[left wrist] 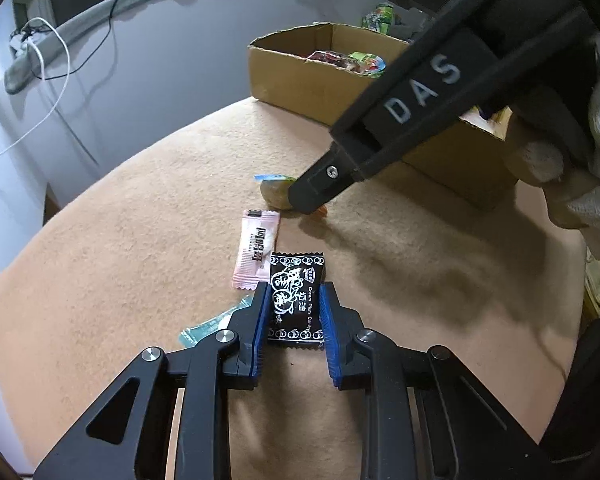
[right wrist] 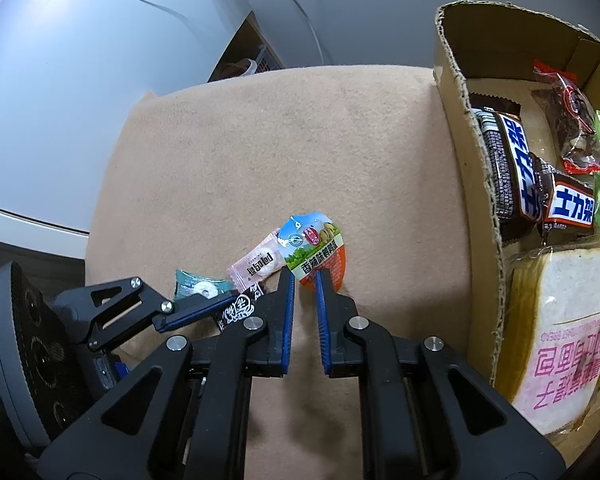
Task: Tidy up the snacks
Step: 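Carry the black packet with the left gripper while the right carries the jelly cup over the box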
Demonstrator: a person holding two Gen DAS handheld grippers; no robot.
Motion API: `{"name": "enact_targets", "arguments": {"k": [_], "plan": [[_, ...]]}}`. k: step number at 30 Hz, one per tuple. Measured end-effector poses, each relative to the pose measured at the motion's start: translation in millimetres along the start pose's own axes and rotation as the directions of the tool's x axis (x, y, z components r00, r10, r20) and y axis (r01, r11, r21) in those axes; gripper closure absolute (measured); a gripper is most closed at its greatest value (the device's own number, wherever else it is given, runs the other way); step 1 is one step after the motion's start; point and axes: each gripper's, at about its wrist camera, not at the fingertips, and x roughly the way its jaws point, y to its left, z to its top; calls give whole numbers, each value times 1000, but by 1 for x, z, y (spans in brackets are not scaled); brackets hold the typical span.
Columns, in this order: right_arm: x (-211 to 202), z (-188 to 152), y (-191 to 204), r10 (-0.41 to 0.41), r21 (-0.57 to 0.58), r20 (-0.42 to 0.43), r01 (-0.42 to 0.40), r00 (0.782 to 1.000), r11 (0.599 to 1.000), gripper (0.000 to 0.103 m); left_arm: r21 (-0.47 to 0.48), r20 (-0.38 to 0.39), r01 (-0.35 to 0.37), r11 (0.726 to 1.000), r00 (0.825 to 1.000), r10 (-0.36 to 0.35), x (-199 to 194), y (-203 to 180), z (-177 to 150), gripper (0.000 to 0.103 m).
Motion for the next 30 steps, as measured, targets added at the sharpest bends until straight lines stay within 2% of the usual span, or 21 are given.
{"name": "enact_targets", "arguments": {"k": [9,13,15,17,19,21,22,26,28,29,30], "plan": [[-13,-3,0,16,-5,31,-16,999,1000,98,-98,42,-2,995,999,6,-21,7,4,81],[-3,-1,3,33,-22,-8,-33,999,999,98,-109,52,-7,994,999,12,-27,9,4,81],[-4,-1,8,-22,-50,14,23,1000,998,97,-110,50,-12,994,999,17,-28,9,2,81],[-6,1,12,-41,-71,27,43,999,997,97,-117,53,-13,993,998,20,-28,10,1,81],[-7,4,16,-73,-84,46,76,996,994,87,-123,58,-17,992,998,24,-31,10,0,81],[-2,8,20,-82,-100,36,86,996,991,50,-130,62,-18,991,998,26,-32,12,-1,81],[2,10,22,-79,-111,22,81,997,990,48,-137,64,-18,990,998,27,-33,14,-2,81],[17,15,32,-122,-145,-11,119,992,982,48,-160,74,-17,987,997,29,-37,19,-4,81],[22,15,31,-124,-137,-27,119,992,983,61,-173,77,-18,985,997,32,-39,22,-5,81],[24,15,31,-133,-134,-32,128,991,983,78,-177,79,-18,984,996,33,-39,23,-5,81],[23,15,30,-125,-130,-29,121,992,984,78,-182,81,-20,983,996,35,-40,24,-5,81]]}}
